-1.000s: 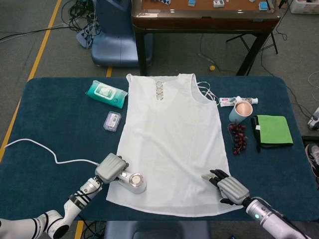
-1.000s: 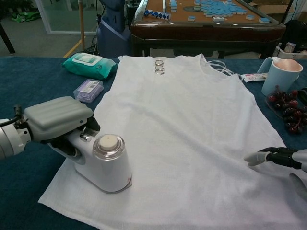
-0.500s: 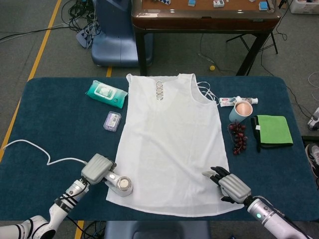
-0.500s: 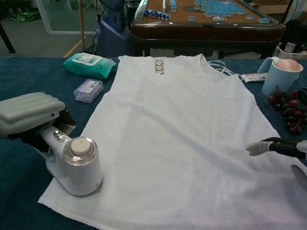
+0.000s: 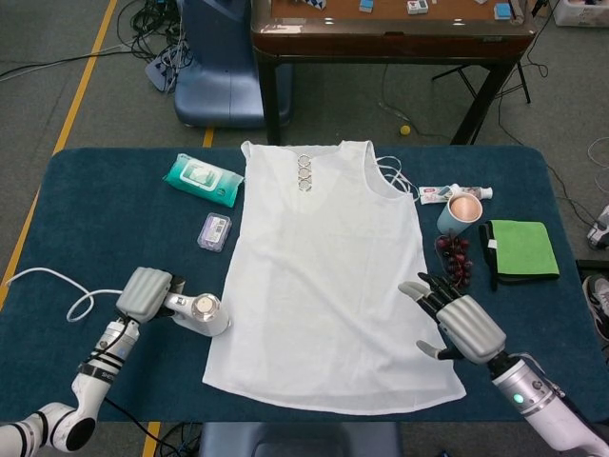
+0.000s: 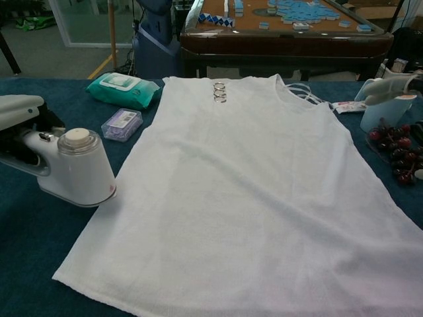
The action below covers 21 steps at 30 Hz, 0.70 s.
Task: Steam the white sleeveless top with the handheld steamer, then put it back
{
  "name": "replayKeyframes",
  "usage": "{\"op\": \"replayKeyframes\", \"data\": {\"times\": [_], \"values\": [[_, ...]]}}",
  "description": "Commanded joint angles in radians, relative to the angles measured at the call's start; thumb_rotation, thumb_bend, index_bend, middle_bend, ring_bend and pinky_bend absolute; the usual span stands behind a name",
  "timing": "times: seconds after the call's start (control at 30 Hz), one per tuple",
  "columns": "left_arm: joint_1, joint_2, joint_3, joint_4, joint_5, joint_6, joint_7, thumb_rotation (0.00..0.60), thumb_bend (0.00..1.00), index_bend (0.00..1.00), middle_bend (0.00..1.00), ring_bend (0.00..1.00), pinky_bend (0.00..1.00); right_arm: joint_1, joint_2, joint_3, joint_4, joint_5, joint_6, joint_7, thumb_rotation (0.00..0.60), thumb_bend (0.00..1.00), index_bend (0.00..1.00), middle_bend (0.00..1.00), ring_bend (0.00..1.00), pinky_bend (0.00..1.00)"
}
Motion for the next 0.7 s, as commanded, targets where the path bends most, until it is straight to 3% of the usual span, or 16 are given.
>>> {"op": "replayKeyframes", "data": {"times": [0.03, 0.3, 0.57, 0.7], "values": [[0.01, -0.035, -0.033, 0.103, -0.031, 0.001, -0.06, 0.6, 0.25, 0.75, 0.71, 0.61, 0.73, -0.014, 0.045, 0.024, -0.044, 0.013, 0.032, -0.027, 0.6, 0.26, 0.0, 0.14, 0.0, 0.02], [0.013, -0.13, -0.053, 0.328, -0.046, -0.019, -0.134, 0.6, 0.25, 0.75, 0.71, 0.6, 0.73, -0.037, 0.08, 0.026, -0.081, 0.011, 0.044, -0.042, 0.6, 0.24, 0.0, 0.14, 0.0, 0.02], [0.011, -0.214, -0.076, 0.481, -0.051, -0.025, -0.206, 0.6, 0.25, 0.75, 0.69, 0.6, 0.73, -0.048, 0.078, 0.029, -0.077, 0.014, 0.032, -0.04, 0.6, 0.23, 0.0, 0.14, 0.0, 0.02], [0.014, -0.22, -0.073, 0.497, -0.048, -0.041, -0.211, 0.6, 0.25, 0.66, 0.62, 0.56, 0.7, -0.051, 0.075, 0.031, -0.07, 0.014, 0.027, -0.036, 0.6, 0.23, 0.0, 0.14, 0.0, 0.02]]}}
